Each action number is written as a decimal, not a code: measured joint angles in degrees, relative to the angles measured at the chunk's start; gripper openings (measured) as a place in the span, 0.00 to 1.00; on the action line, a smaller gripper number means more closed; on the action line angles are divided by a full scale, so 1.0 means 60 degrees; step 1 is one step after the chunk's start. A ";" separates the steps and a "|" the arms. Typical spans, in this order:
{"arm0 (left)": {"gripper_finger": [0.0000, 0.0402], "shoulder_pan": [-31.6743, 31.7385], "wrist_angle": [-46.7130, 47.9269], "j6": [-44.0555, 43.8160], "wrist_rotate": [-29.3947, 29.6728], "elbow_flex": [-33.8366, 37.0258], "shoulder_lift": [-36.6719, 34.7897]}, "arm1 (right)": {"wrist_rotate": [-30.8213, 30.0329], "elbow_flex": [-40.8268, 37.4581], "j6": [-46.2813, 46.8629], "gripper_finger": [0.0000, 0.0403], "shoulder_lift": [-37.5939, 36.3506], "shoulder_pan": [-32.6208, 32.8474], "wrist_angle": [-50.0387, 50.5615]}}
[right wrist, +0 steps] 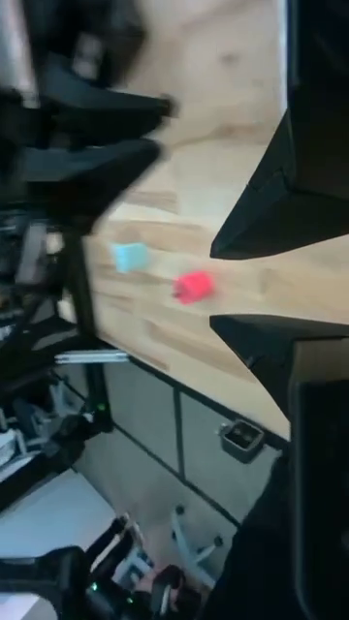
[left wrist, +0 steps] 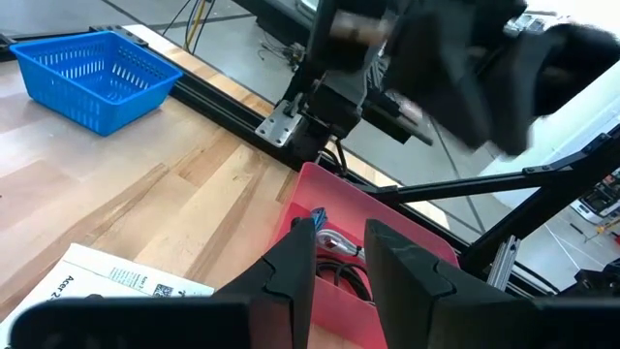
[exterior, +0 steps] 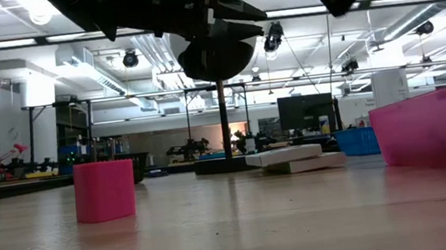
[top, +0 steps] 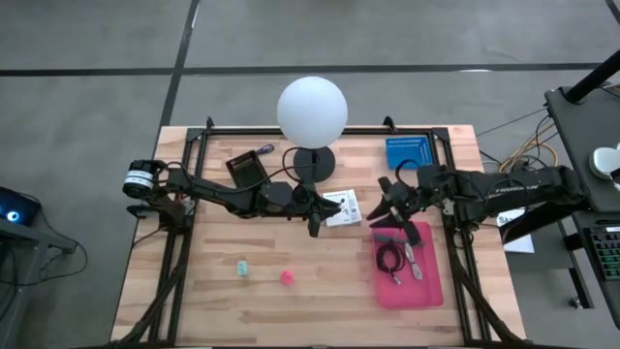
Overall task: Pick and place items into bin
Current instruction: Put the purple charger cable into the pink bin
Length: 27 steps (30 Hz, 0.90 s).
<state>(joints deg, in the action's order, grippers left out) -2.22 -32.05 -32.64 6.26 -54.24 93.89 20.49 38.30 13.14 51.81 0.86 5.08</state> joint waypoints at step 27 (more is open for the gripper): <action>0.19 0.0456 0.6356 0.1132 0.1158 0.0040 -0.5361 | -0.0200 0.0539 -0.0006 0.20 0.0004 -0.0004 0.0700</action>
<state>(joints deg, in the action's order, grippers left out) 0.52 6.09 -25.85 13.21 -54.00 61.72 19.29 41.54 13.10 51.83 0.84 9.28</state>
